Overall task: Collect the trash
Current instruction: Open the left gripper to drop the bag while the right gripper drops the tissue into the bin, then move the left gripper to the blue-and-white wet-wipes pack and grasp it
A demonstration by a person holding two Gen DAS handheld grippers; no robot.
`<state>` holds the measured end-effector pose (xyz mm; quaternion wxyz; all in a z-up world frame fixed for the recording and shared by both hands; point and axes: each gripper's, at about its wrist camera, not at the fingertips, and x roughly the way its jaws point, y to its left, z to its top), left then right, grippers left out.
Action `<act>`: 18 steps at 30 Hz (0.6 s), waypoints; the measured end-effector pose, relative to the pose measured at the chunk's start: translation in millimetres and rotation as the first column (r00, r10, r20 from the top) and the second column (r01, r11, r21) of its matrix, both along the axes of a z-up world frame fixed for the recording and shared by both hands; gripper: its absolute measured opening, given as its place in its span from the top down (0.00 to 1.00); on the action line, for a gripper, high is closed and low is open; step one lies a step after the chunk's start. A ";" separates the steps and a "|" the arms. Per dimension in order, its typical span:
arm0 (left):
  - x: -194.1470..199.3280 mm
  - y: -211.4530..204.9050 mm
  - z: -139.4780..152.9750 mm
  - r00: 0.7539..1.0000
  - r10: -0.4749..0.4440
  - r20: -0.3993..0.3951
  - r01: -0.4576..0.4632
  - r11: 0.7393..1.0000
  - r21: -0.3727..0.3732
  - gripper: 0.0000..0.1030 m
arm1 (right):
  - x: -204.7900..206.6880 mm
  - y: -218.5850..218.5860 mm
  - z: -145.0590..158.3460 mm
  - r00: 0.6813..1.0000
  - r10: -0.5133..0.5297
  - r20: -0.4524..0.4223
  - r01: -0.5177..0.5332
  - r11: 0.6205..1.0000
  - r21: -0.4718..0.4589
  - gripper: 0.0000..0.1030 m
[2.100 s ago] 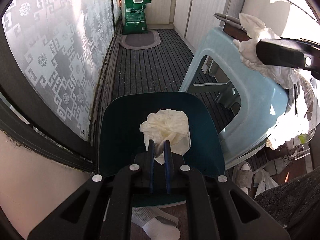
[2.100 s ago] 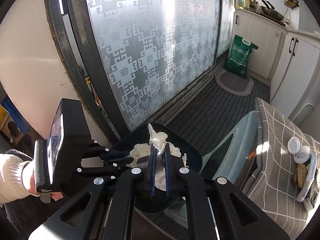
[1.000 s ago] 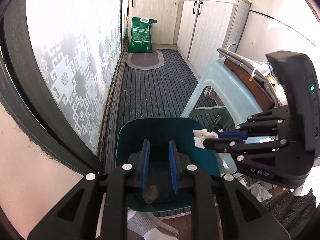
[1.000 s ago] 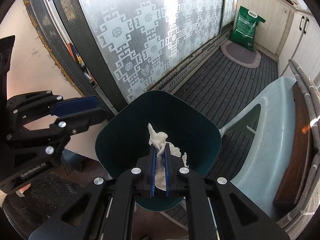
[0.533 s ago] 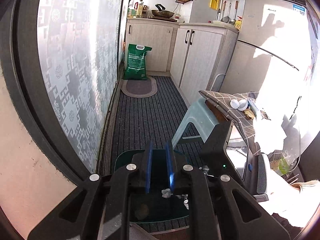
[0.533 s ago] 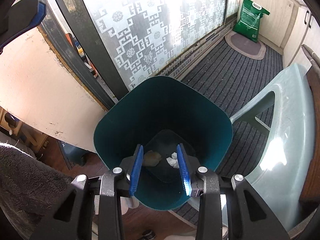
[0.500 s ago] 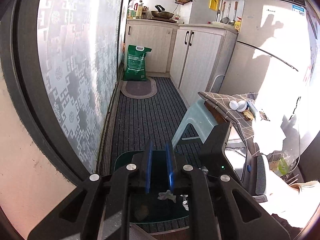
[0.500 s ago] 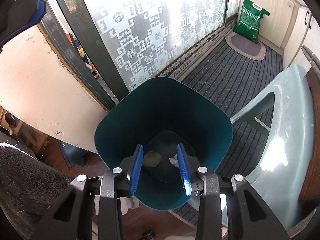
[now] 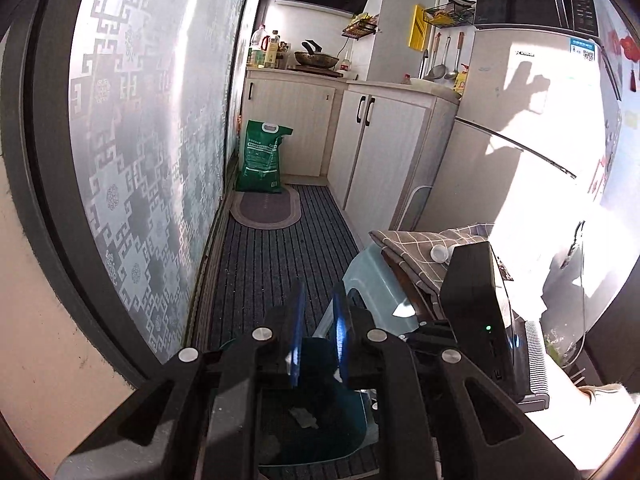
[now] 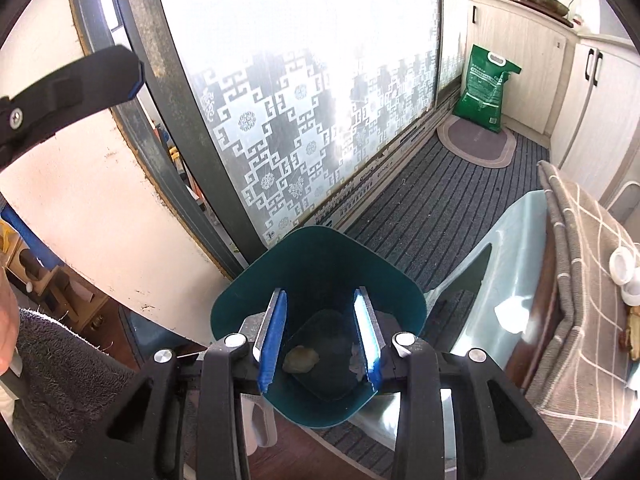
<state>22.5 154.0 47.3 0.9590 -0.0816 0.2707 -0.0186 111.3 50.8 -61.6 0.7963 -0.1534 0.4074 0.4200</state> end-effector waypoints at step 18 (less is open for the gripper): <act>42.8 -82.4 8.1 0.991 -0.131 0.005 0.131 0.991 -0.028 0.72 | 18.2 -133.4 60.9 0.949 -0.227 0.218 0.219 0.974 0.063 0.66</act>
